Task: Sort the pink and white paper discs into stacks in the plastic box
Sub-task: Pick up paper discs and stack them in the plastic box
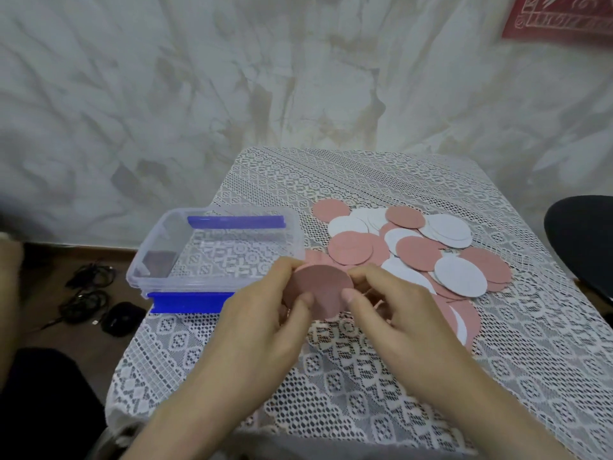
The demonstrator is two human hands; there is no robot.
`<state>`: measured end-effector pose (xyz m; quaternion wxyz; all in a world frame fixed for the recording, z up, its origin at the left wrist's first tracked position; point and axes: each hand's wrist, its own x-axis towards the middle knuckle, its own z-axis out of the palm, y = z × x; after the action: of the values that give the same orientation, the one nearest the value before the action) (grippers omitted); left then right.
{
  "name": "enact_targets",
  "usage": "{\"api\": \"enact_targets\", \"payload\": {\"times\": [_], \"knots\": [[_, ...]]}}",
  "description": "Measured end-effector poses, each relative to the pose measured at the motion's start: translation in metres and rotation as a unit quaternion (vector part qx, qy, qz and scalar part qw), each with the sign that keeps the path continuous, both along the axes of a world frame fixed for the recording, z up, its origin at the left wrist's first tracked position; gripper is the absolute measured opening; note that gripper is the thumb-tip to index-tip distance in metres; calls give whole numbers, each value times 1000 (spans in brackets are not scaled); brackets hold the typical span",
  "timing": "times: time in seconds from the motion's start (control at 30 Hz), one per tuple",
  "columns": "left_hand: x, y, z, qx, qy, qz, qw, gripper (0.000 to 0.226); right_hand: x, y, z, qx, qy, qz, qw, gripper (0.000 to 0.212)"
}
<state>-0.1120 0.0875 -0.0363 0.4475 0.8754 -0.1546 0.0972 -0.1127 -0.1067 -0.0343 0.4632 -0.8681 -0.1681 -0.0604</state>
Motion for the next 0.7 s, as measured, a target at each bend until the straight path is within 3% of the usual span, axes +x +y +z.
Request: {"api": "enact_targets", "payload": {"times": [0.07,0.3,0.43,0.53,0.7], "knots": [[4,12,5,-21,6,23,999,7,7,13,6,48,25,11,998,11],[24,63,20,-85,51,120,988,15,46,64,13,79,81,19,993,15],[45,135,29,-48,30,207,977,17,87,136,28,26,98,62,993,12],[44,142,26,34,9,250,968,18,96,142,32,-2,86,53,995,12],[51,163,11,132,22,282,950,42,115,163,20,-55,123,45,990,15]]}}
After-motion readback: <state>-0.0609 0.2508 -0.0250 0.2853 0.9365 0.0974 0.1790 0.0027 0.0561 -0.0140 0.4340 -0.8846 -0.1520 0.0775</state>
